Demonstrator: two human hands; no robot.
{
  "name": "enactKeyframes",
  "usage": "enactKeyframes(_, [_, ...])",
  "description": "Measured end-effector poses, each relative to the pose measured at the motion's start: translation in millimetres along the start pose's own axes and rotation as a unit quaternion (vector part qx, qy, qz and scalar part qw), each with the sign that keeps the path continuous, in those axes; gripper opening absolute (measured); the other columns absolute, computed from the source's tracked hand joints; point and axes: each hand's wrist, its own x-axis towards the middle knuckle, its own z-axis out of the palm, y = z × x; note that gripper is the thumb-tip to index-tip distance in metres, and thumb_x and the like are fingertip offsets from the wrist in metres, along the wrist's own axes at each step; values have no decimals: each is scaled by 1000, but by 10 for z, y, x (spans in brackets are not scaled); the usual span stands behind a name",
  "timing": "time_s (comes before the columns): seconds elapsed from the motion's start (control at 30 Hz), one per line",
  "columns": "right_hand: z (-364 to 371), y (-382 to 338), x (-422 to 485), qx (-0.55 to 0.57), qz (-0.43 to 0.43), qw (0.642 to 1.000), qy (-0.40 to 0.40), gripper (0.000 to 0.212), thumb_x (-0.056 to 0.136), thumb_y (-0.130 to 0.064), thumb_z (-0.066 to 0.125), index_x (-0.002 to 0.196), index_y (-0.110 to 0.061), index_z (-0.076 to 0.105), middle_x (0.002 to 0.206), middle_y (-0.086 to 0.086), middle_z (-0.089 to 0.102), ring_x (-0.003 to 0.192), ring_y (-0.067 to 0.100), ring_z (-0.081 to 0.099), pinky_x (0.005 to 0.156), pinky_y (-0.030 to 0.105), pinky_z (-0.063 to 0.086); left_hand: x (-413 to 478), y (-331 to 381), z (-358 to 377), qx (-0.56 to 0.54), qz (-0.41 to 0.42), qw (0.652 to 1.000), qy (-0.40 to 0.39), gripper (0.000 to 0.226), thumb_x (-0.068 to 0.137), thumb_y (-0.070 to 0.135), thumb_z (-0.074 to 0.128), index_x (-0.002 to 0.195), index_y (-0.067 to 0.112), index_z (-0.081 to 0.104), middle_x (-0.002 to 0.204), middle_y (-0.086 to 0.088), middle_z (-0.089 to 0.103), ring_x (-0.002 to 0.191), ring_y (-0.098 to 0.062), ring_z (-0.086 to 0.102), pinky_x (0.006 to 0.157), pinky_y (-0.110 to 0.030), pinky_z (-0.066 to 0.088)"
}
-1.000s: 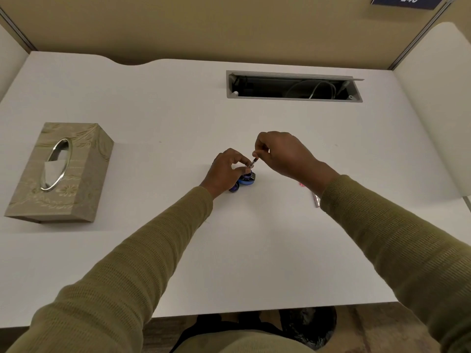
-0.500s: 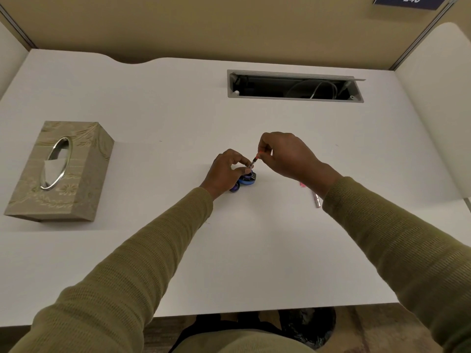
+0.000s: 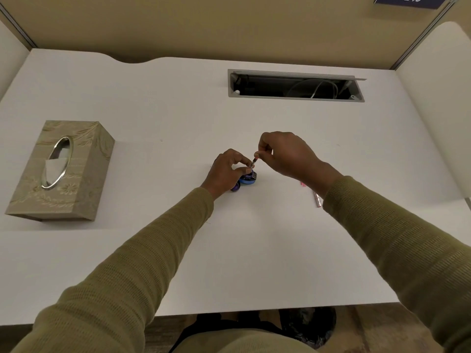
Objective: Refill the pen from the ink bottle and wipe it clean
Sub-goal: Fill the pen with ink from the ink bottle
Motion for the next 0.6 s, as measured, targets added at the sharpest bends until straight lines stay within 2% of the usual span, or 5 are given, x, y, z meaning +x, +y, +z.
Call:
enactKeyframes(0.13, [-3,2,-21,1,-10,1000,-7,15,91,-27,65,103,-19,62,86,-3,67,75,18,57,63,29,37,-1,-9,9,3,-4,1000,3,22,83,19,76,82,38,67,106,7,63,111,-22,55,102,-47,43])
enactKeyframes(0.23, [-5,6,-22,-4,-7,1000,-5,10,89,-18,62,99,-20,63,90,-2,69,82,20,61,65,31,42,-10,-13,5,-1,-1,1000,5,26,83,19,76,78,42,65,105,8,63,111,-23,56,102,-48,44])
enactKeyframes(0.3, [-5,2,-17,-3,-4,1000,-3,7,91,-20,62,97,-17,64,90,-1,70,82,21,61,65,31,42,-16,-6,-1,-1,1,1000,5,26,84,18,76,80,41,65,103,9,61,111,-22,54,103,-47,43])
enactKeyframes(0.47, [-14,-15,-24,3,-9,1000,2,15,92,-31,65,97,-17,63,86,-1,68,77,19,59,63,30,39,-21,20,-9,-1,4,1000,2,21,84,16,75,83,35,67,104,9,61,112,-22,54,102,-44,43])
enactKeyframes(0.6, [-13,-23,-39,-3,-12,1000,-7,12,92,-20,61,104,-21,63,89,-3,67,80,19,59,63,30,40,-21,28,-10,3,-3,1000,0,17,84,18,76,85,34,69,108,8,62,115,-21,54,104,-41,41])
